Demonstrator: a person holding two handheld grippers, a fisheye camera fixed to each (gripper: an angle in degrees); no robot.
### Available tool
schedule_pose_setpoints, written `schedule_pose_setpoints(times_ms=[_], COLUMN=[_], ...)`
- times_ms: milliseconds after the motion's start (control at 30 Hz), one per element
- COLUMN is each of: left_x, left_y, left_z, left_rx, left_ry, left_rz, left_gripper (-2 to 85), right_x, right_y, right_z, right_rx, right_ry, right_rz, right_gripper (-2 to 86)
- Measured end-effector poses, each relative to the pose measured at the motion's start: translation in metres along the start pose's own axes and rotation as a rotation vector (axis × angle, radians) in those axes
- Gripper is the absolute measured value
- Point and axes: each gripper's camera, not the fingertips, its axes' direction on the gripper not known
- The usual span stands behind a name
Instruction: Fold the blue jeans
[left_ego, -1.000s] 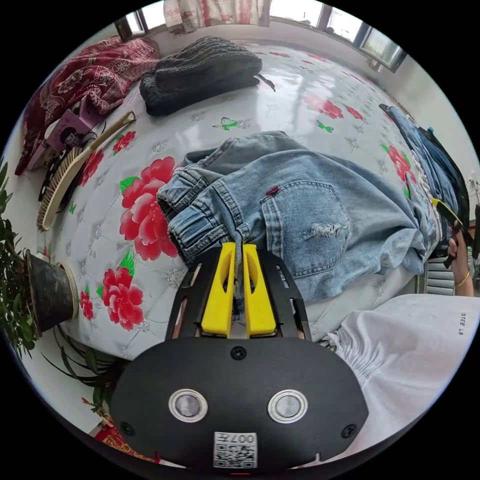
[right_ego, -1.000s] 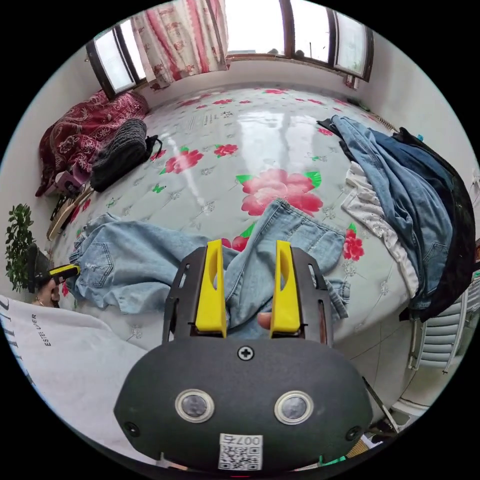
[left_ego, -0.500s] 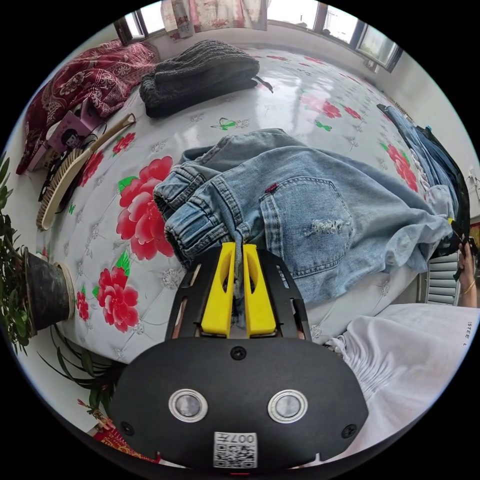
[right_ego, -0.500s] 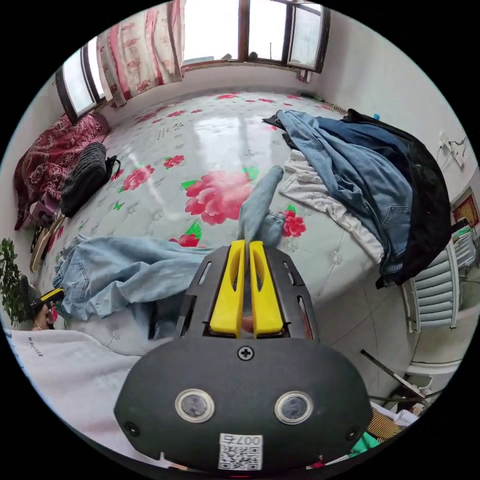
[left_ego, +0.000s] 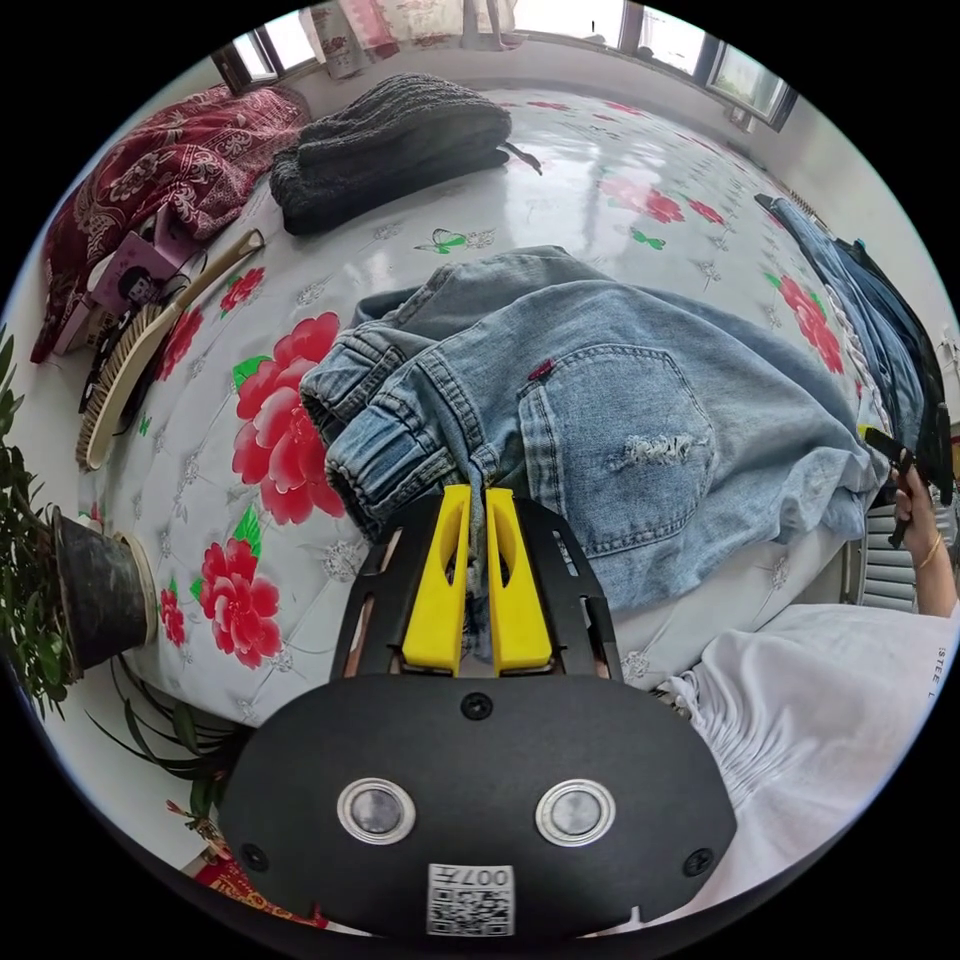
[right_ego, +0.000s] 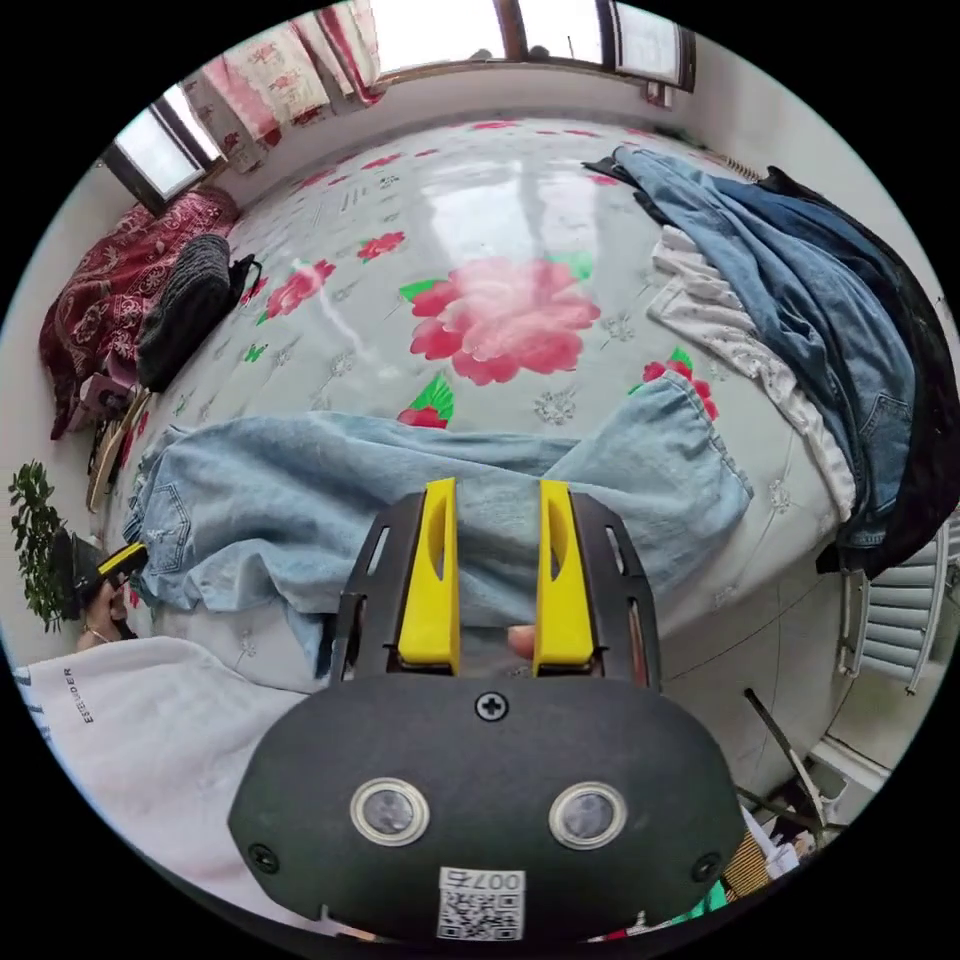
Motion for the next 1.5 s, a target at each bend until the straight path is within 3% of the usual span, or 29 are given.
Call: schedule_pose_setpoints(times_ms=[33,167,400,700,967,1500], left_x=[-0.001,-0.004,-0.01,-0.02,-0.049,-0.084], left_y=[0.0,0.001,0.0,0.012,0.036,0.098], left_z=[0.0,0.0,-0.001,-0.023,-0.057,-0.117], left_rx=[0.001,0.006,-0.001,0.045,0.117,0.07], left_ry=[0.001,0.009,0.019,0.021,0.134,0.331], left_rz=[-0.004,-0.021,-0.024,-0.007,-0.09,0.081], left_gripper=[0.3,0.3,0.2,-0.4,-0.6,-0.7], right_x=[-0.008,-0.041,0.007,-0.008,-0.011,-0.002], right_y=[0.003,0.006,0.051,0.086,0.094,0.125], right_z=[-0.004,0.005,-0.073,-0.144,-0.168,-0.224], right_rx=[0.069,0.008,0.321,0.551,0.608,0.764], right_ry=[0.067,0.26,0.007,0.012,-0.032,-0.092], right_rz=[-0.024,-0.18,-0.031,-0.072,-0.086,-0.077], right_gripper=[4.6,0.7,-0.2,-0.3,-0.3,-0.3])
